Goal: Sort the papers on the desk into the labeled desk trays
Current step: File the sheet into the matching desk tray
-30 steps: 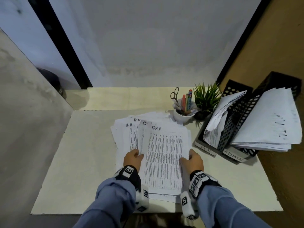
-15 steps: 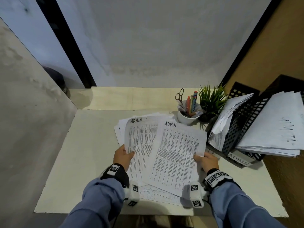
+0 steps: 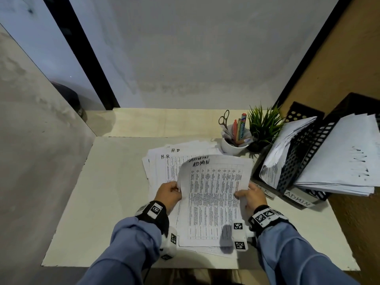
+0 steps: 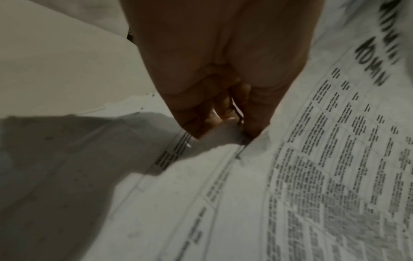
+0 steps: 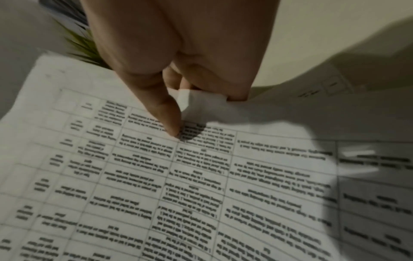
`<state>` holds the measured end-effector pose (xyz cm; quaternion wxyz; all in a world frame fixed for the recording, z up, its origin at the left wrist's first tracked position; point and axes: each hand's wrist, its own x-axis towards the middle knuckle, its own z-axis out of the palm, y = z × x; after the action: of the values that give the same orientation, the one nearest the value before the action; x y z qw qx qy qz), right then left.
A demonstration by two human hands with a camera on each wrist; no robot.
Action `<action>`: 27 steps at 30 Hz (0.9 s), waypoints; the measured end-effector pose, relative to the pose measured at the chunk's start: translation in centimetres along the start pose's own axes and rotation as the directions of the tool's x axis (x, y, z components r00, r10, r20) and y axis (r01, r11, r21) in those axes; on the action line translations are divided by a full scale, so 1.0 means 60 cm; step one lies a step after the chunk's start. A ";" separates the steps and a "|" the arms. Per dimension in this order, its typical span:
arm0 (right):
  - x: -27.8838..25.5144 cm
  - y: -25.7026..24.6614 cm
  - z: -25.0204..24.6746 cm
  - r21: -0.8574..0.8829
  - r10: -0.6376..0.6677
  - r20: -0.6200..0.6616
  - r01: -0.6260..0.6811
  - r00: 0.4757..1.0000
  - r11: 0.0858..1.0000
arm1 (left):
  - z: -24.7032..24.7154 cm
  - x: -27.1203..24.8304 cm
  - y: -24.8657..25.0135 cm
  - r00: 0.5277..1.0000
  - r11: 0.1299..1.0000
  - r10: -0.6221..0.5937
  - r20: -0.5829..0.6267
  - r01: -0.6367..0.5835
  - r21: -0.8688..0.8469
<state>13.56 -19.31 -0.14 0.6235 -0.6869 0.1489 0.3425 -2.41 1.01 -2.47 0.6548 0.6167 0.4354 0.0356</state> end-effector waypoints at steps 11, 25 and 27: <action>-0.049 -0.056 0.028 0.009 -0.168 0.132 0.168 0.977 0.986 | 0.015 -0.049 0.090 0.988 0.942 0.143 0.055 -0.119 -0.314; -0.099 -0.077 0.046 -0.149 -0.297 0.165 0.321 0.941 0.935 | 0.026 -0.078 0.122 0.972 0.973 0.210 0.104 -0.218 0.079; -0.107 -0.102 0.032 -0.153 -0.369 0.167 0.394 0.914 0.906 | 0.029 -0.083 0.151 0.950 0.945 0.285 0.125 -0.300 0.130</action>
<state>12.23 -17.84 8.72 0.6213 -0.7324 -0.0629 0.2711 0.03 -1.09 7.53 0.6169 0.7222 0.3054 0.0679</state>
